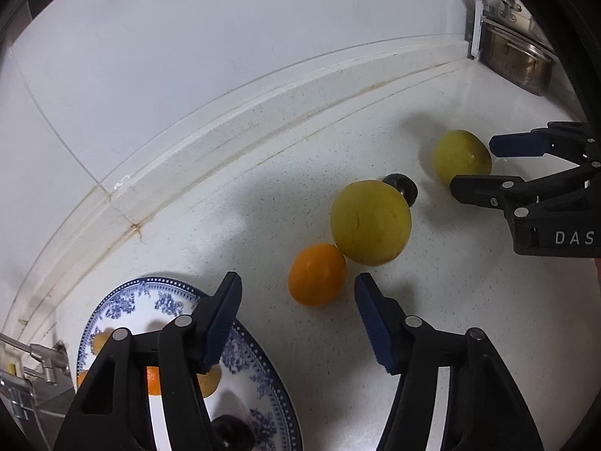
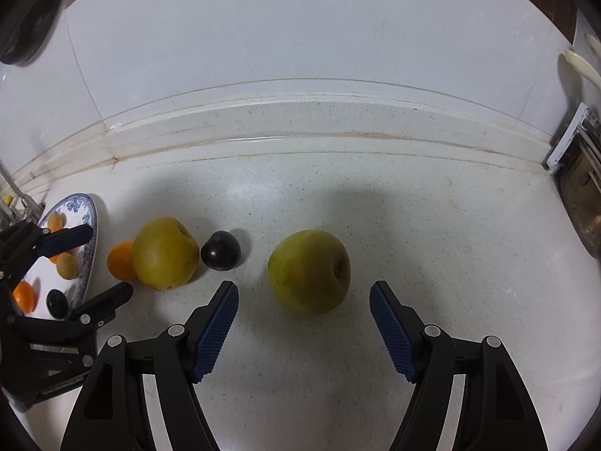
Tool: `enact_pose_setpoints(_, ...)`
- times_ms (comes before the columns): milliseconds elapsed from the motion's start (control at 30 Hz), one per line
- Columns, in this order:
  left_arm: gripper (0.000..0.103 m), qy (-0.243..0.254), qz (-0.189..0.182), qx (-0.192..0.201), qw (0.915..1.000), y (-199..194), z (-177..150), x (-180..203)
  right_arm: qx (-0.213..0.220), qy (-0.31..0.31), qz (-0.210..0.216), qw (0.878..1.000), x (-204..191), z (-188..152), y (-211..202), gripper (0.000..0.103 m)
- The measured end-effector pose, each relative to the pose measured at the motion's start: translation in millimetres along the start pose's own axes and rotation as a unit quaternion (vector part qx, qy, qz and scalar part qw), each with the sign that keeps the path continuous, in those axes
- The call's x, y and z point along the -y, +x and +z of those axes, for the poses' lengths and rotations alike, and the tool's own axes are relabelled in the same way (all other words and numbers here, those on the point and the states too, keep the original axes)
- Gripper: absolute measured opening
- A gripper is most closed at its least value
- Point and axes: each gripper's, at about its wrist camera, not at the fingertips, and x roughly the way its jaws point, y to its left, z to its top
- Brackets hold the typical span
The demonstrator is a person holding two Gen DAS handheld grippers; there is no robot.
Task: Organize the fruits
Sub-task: 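Grasp a small orange with the left tool while the right tool grasps a green pear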
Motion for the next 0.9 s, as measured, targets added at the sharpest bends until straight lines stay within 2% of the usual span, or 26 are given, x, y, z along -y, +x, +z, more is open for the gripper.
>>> enact_pose_setpoints(233, 0.036, -0.005, -0.02, -0.008, 0.9998, 3.7, 1.2, 2.8, 0.001, -0.003, 0.003, 1.0, 1.4, 2.7, 4.6, 0.072)
enact_pose_setpoints(300, 0.032, -0.007, -0.025, -0.008, 0.9996, 3.9, 1.4, 2.2, 0.0, -0.003, 0.005, 1.0, 2.0, 2.5, 6.1, 0.066)
enact_pose_setpoints(467, 0.032, -0.016, -0.025, -0.006, 0.9996, 1.0, -2.2, -1.1, -0.003, -0.004, 0.002, 1.0, 3.8, 0.8, 11.2, 0.05)
enact_pose_setpoints(900, 0.032, -0.052, -0.016, 0.018, 0.9983, -25.2, -11.1, -0.4, 0.041, 0.004, 0.024, 0.999, 5.1, -15.9, -7.8, 0.049)
